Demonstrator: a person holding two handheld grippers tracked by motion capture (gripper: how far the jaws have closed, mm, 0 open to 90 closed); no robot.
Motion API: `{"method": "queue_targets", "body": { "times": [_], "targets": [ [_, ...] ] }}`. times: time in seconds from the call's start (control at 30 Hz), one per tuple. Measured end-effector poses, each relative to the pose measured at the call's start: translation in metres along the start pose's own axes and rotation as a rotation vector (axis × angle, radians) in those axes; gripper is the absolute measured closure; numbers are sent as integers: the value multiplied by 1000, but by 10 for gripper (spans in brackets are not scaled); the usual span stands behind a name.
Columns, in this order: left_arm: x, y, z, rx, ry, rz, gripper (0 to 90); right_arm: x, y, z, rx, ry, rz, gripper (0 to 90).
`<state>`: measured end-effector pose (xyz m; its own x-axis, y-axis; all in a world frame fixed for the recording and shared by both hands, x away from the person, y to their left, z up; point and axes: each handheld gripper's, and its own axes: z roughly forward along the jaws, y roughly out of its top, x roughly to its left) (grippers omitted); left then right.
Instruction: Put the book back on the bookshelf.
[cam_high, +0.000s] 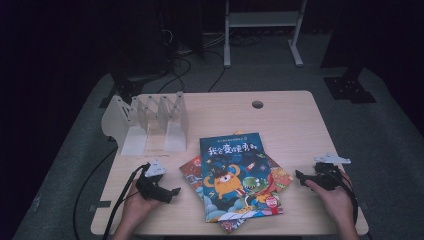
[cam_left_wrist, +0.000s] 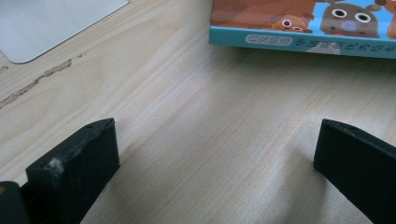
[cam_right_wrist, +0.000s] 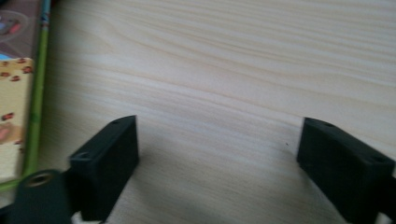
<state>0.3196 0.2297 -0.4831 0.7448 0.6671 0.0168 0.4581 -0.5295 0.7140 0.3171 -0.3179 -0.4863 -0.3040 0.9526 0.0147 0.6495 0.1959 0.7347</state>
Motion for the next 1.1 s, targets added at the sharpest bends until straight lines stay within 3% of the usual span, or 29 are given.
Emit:
{"method": "queue_targets", "body": {
  "times": [0.07,0.13,0.33,0.6,0.83,1.1],
  "targets": [
    [0,0,0,0,1,0,0,0,1,0,3,0,1,176],
    [0,0,0,0,1,-1,0,3,2,-2,-5,20,-15,292],
    [0,0,0,0,1,-1,0,6,7,-3,7,28,-10,314],
    [0,0,0,0,1,-1,0,10,30,-17,-40,64,8,338],
    [0,0,0,-1,1,-1,0,21,56,-18,-57,105,-33,335],
    [0,0,0,-1,1,-1,0,41,86,-1,-64,159,-72,352]
  ]
}}
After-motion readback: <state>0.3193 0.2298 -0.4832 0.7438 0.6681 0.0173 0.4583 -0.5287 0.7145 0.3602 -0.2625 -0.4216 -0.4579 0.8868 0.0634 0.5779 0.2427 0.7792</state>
